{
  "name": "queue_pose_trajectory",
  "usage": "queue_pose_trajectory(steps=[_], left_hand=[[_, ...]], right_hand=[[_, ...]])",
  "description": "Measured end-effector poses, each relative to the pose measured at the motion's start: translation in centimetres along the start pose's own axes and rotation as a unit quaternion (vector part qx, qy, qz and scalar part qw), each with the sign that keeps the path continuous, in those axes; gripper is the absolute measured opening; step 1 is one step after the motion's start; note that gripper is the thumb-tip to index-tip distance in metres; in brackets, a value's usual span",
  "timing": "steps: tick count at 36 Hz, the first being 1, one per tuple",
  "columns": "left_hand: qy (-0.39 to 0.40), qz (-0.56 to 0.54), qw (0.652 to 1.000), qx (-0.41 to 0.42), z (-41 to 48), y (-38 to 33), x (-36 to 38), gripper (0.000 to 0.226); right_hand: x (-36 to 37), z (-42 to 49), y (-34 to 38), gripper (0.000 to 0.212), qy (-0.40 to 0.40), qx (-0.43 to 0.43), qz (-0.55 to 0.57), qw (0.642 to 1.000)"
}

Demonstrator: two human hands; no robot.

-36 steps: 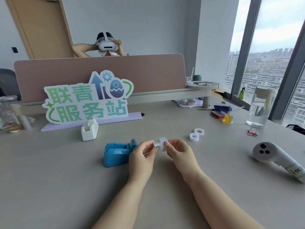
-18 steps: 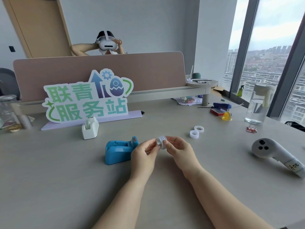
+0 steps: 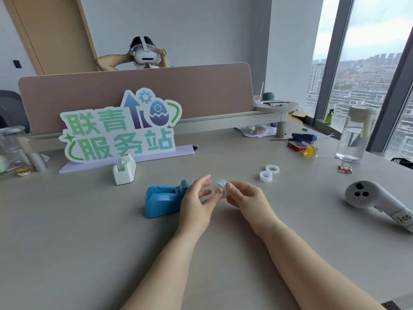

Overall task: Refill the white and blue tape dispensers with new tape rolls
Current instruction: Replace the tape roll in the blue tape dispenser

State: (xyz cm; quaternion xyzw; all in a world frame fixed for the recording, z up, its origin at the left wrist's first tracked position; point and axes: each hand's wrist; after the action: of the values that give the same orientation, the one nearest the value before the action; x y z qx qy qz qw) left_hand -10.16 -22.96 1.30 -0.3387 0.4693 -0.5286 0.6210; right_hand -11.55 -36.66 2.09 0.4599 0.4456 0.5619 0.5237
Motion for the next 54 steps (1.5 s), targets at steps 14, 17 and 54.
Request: queue_pose_trajectory(steps=[14,17,54], left_hand=[[0.016,0.037,0.999,0.029,-0.22,-0.81,-0.8,0.02],[-0.004,0.081,0.995,0.058,-0.29,-0.86,-0.81,0.019],[-0.015,0.095,0.99,0.106,-0.17,-1.03,-0.72,0.024]], right_hand=[[-0.4,0.09,0.37,0.014,0.015,0.025,0.046,0.999],[-0.47,0.03,0.45,0.022,0.026,0.033,0.038,0.998],[-0.69,-0.19,1.07,0.028,0.072,0.037,0.076,0.994]])
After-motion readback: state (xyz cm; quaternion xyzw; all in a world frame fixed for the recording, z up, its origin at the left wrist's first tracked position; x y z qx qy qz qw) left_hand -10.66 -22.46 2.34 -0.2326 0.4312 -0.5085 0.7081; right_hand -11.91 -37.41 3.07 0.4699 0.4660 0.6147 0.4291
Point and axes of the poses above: each hand's wrist, its own z-axis towards the middle knuckle, its own x-axis out of the palm, y = z × x, and after that the axes turned 4 degrees about y, right-handed
